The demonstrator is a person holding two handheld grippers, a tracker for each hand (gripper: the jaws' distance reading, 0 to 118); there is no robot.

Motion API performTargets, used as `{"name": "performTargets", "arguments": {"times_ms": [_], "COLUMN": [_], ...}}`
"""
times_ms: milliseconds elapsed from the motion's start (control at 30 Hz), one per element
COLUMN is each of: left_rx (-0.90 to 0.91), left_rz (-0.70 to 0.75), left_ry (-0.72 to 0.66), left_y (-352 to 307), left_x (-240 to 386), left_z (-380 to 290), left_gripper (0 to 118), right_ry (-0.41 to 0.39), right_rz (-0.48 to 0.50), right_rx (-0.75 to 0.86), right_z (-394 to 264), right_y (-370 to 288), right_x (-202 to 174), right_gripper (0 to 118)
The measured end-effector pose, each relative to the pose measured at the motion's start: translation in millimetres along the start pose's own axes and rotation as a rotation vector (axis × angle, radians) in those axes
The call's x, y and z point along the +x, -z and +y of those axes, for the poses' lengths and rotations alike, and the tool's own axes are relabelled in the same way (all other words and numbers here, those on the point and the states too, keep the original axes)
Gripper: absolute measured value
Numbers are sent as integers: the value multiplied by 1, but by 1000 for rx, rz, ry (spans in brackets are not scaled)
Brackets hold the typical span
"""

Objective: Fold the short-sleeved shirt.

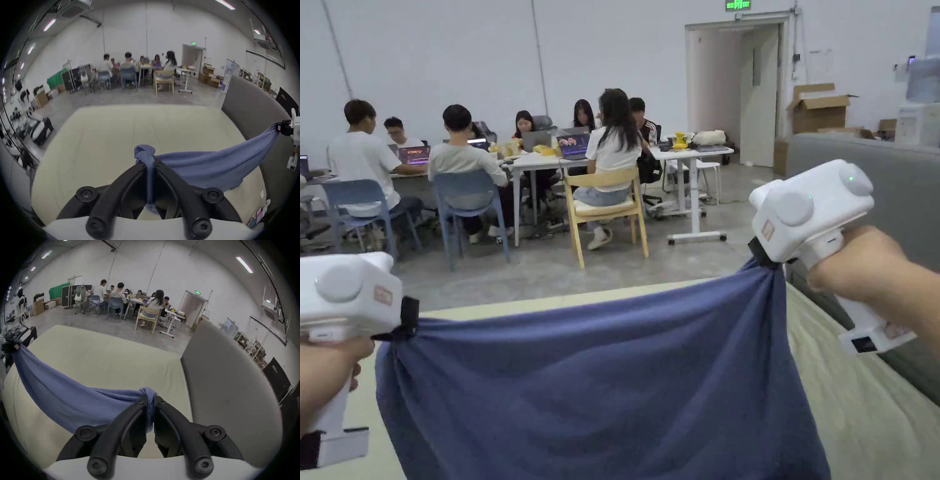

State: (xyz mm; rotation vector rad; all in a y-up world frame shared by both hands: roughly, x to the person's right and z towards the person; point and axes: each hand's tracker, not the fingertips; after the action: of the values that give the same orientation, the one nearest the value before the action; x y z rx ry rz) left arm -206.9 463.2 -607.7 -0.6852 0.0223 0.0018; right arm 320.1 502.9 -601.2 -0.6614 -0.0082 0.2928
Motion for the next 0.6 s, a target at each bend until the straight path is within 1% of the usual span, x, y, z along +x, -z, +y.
{"name": "performTargets", "arguments": {"times_ms": [67,133,200,300,333,400,500,533,600], "left_rx": [-125,-173,-214,-288,-302,-337,-356,-355,-331], "left_rz": [4,12,-11,-24,-30,-49,-115,-155,-175], "left_ry": [-40,-51,-82,-96,-104,-109,-121,-113,-81], "left_y": [34,52,63,71,69,64,39,25,-6], "left_x": [-2,-1,-1,-1,-3,-5,-11,-13,-21], "left_z": [-44,-87,-125,-175,-191,-219,-255,-267,-284], "left_gripper": [1,1,1,1,1,1,1,1,1], "right_ry": [-50,-60,-59,-16,4,9,39,41,46], "right_rz": [14,30,49,73,85,100,111,127,137], "right_rx": [-56,-140,-174,-226,-251,-280,-344,-372,-383], "right_z": [-35,-67,-97,-141,-156,-187,-237,-255,-292], "right_y": [23,49,69,89,94,97,81,72,48], "right_x": [-16,-26,-34,-42,-43,-44,-45,-43,-43], "right_gripper": [8,8,8,8,8,8,8,8,8]}}
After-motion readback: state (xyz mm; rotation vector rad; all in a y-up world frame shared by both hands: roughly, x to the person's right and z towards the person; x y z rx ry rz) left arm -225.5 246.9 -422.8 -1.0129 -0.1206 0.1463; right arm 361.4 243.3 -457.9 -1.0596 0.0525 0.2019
